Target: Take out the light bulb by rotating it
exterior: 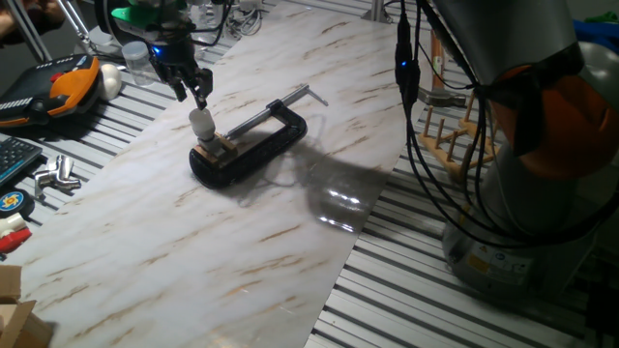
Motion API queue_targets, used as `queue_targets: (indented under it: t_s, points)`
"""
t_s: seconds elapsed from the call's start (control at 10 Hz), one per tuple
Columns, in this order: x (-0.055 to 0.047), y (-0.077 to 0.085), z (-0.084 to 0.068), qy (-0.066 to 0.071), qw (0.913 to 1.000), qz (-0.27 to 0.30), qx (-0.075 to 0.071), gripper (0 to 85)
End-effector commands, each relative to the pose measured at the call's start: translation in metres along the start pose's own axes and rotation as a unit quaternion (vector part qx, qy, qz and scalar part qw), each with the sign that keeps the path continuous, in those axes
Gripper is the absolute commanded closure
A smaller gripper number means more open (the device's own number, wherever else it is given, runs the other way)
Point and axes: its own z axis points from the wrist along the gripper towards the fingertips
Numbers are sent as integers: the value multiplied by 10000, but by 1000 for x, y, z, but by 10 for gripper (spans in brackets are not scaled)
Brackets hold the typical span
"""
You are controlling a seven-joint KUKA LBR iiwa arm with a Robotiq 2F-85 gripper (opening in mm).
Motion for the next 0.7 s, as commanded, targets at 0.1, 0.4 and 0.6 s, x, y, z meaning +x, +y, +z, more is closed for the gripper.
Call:
queue_targets:
  t_s: [0.1,0.4,0.6]
  points:
    - [-1,0,1,-130,8585,5119,269,340]
    - [-1,1,1,-117,8569,5145,300,170]
    - [-1,1,2,-106,8569,5145,299,170]
